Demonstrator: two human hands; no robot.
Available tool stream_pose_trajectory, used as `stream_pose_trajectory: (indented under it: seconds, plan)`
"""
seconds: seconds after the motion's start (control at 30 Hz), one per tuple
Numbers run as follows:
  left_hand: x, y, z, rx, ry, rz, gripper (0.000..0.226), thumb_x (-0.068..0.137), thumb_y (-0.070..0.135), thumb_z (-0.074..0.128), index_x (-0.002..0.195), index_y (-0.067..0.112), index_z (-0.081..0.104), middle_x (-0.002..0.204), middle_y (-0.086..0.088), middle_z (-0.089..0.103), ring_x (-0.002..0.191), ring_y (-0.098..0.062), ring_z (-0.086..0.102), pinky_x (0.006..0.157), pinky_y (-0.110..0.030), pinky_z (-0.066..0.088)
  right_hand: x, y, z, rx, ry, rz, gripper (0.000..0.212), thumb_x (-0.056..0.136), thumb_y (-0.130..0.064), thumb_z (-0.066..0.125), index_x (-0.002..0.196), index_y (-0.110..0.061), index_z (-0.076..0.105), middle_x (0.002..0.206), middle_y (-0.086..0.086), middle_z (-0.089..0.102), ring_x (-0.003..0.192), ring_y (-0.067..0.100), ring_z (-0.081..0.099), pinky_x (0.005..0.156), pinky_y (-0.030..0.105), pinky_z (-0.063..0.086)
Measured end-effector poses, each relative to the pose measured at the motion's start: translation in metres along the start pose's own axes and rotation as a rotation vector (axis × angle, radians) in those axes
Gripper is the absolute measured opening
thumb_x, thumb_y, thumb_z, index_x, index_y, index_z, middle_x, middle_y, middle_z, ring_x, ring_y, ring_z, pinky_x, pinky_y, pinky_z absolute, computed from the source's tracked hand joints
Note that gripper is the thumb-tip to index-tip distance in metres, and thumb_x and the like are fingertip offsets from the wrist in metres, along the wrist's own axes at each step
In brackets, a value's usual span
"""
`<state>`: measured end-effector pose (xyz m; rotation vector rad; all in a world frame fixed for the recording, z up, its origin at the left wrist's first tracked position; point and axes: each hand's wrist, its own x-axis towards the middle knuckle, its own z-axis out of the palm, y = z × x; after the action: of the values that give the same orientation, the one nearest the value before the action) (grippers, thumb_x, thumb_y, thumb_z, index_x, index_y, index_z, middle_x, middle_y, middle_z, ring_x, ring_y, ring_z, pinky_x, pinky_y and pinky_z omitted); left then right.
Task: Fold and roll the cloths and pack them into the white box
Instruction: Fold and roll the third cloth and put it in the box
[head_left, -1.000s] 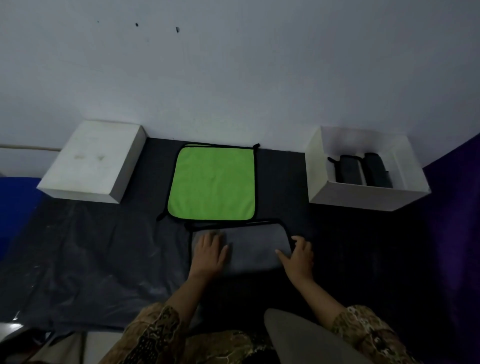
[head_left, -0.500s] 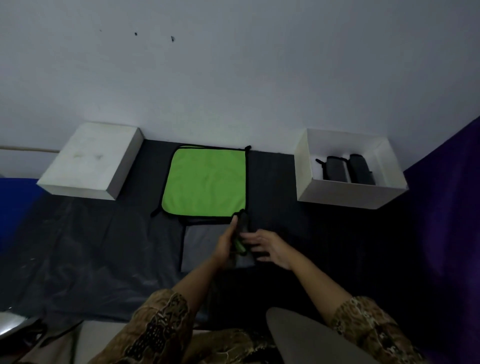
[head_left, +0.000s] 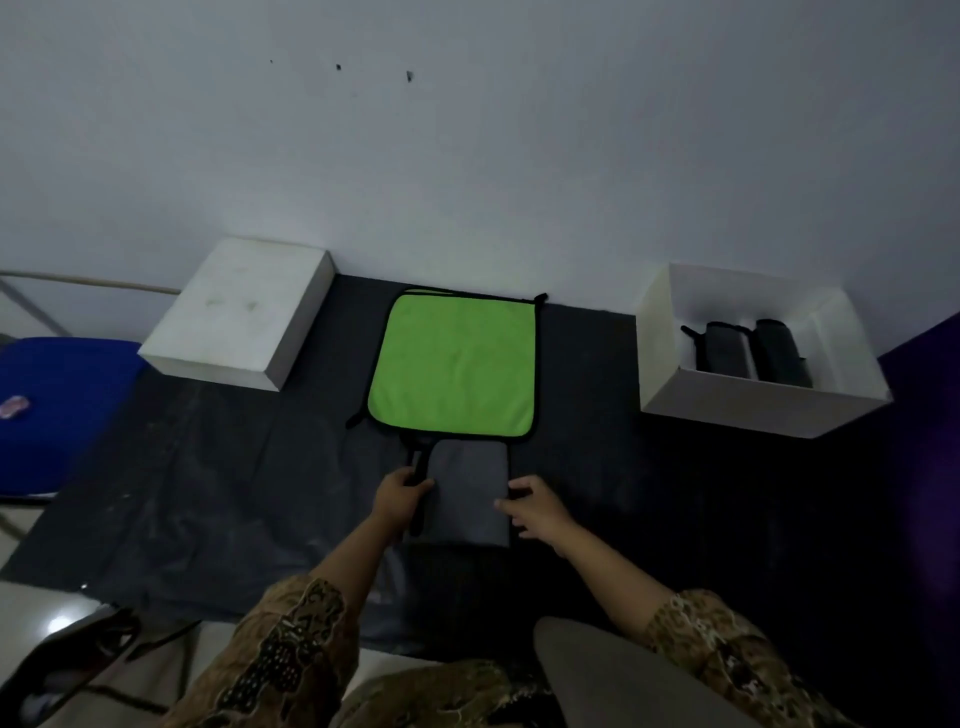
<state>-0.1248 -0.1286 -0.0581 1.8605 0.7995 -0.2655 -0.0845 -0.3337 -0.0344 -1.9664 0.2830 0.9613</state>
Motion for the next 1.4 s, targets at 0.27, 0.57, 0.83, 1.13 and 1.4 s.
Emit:
stream_pose_trajectory:
  seconds: [0.27,0.57,0.83,1.13,1.4]
  plan:
    - [0.004,-0.007,0.000,0.197,0.108,0.050,0.029,0.083,0.011,0.066,0.107,-0.005,0.059,0.111,-0.024,0.066,0.105,-0.036,0.061,0.083,-0.035,0.045,0.007,0.001,0.026,-0.142,0.182,-0.131,0.067,0.066,-0.014,0.086,0.118,-0.004,0.045,0.106,0.015,0.058,0.096,0.026,0.060,0.079,0.031,0.050]
    - [-0.004,0.000,-0.001,0.534,0.099,0.436,0.033,0.075,-0.001,0.055,0.108,0.002,0.053,0.109,-0.022,0.050,0.101,-0.037,0.048,0.090,-0.044,0.043,0.014,0.005,0.030,-0.155,0.170,-0.078,0.024,0.074,-0.017,0.076,0.086,-0.010,0.057,0.087,0.009,0.065,0.080,0.016,0.058,0.063,0.023,0.043]
    - [-0.013,0.025,0.037,0.356,-0.289,0.346,0.029,0.096,0.023,0.049,0.117,0.005,0.059,0.123,-0.018,0.061,0.116,-0.029,0.057,0.097,-0.031,0.042,0.014,0.013,-0.005,-0.007,0.268,-0.087,0.028,0.079,-0.019,0.072,0.103,-0.007,0.062,0.101,0.010,0.069,0.084,0.018,0.061,0.067,0.024,0.046]
    - [-0.003,0.049,0.036,-0.136,-0.292,-0.059,0.081,0.061,0.081,0.056,0.095,0.009,0.063,0.084,-0.015,0.067,0.074,-0.026,0.062,0.071,-0.043,0.048,-0.006,0.011,0.004,-0.059,0.150,-0.402,0.052,0.069,-0.005,0.078,0.105,-0.012,0.042,0.096,0.007,0.057,0.085,0.016,0.055,0.068,0.026,0.044]
    - [0.006,0.038,0.030,0.002,-0.002,-0.010,0.053,0.082,0.042,0.066,0.105,-0.005,0.059,0.110,-0.025,0.066,0.104,-0.035,0.063,0.084,-0.037,0.048,-0.005,0.006,0.013,-0.205,-0.121,-0.476,0.062,0.062,-0.022,0.088,0.118,-0.024,0.063,0.076,-0.011,0.052,0.065,-0.004,0.046,0.064,0.009,0.039]
